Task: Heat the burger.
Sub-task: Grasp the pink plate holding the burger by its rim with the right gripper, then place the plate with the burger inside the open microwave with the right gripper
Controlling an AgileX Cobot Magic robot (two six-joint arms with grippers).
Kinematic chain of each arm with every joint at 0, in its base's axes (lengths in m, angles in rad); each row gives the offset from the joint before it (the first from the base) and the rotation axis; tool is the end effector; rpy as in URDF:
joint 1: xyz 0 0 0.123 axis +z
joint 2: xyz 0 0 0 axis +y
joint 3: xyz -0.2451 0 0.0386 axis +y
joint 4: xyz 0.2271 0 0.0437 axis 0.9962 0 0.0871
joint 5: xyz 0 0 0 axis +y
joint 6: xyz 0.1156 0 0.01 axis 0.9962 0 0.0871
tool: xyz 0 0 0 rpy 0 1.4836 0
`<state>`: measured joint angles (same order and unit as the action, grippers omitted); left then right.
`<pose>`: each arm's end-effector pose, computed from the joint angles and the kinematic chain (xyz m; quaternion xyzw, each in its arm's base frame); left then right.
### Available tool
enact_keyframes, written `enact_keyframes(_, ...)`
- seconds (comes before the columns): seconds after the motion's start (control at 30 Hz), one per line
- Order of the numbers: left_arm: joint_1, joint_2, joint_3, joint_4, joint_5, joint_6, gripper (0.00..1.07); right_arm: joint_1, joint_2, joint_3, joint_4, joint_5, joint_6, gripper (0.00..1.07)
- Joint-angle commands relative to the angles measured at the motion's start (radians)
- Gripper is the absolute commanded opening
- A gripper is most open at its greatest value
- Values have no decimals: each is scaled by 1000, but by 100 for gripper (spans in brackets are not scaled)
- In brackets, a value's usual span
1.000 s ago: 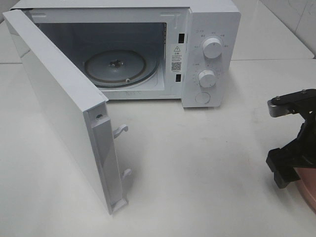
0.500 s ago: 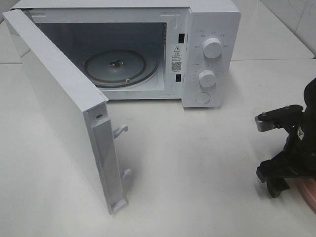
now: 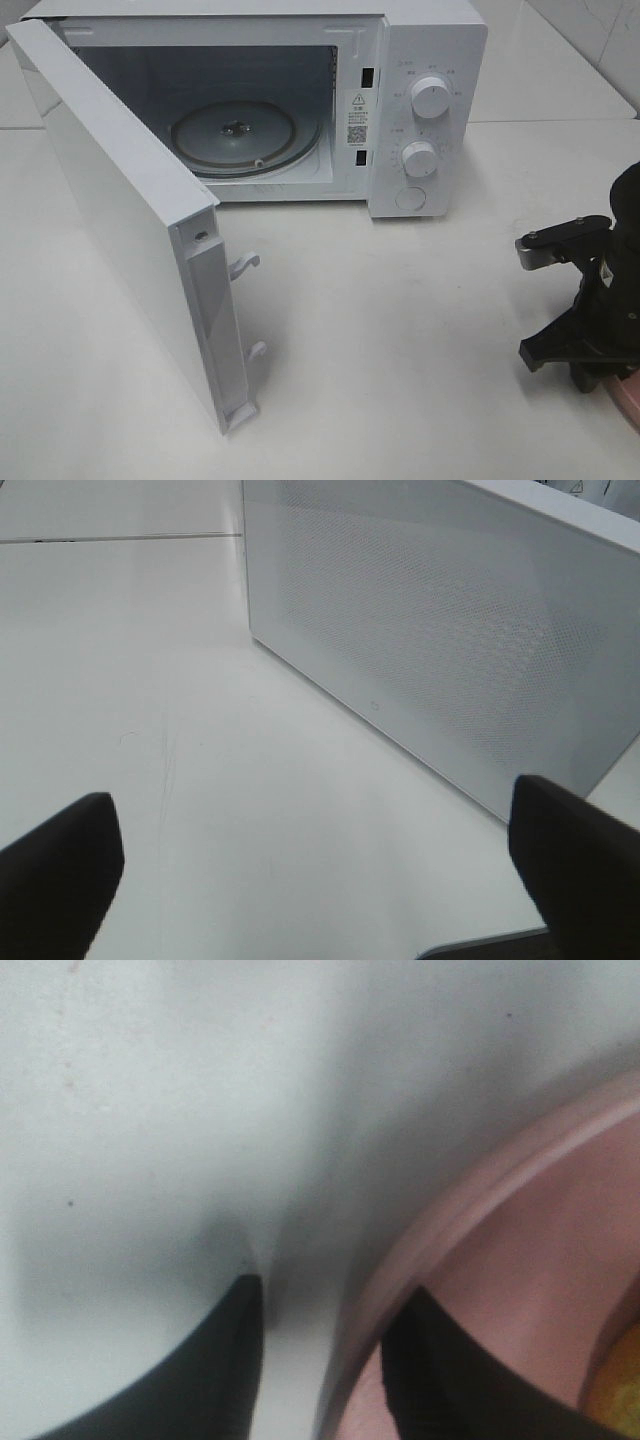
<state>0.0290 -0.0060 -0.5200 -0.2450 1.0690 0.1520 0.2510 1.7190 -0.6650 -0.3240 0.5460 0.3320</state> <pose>0.0322 -0.0238 0.2633 0.0586 0.8402 -0.0740 0.5340 0.2312 0.0395 0.0698 -0.0953 0.9912 -0.0758 0.0526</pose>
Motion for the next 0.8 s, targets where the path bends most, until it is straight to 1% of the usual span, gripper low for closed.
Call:
enact_keyframes(0.03,2,-15,0,0,6,1,99,-5,5,5,-27,15,40,10)
enact_keyframes(0.07,2,-15,0,0,6,1,99,-5,5,5,-27,15,40,10)
enact_keyframes(0.1,2,-15,0,0,6,1,99,-5,5,5,-41,25,52,0)
enact_keyframes(0.4,2,-15,0,0,6,1,99,-3,4,5,-69,42,58,0)
enact_keyframes(0.47,2,-15,0,0,6,1,99,-2,-1,5,-104,92,58,0)
enact_keyframes(0.53,2,-15,0,0,6,1,99,-2,-4,5,-109,103,58,0)
enact_keyframes(0.8,2,-15,0,0,6,1,99,-2,-102,5,-158,144,61,0)
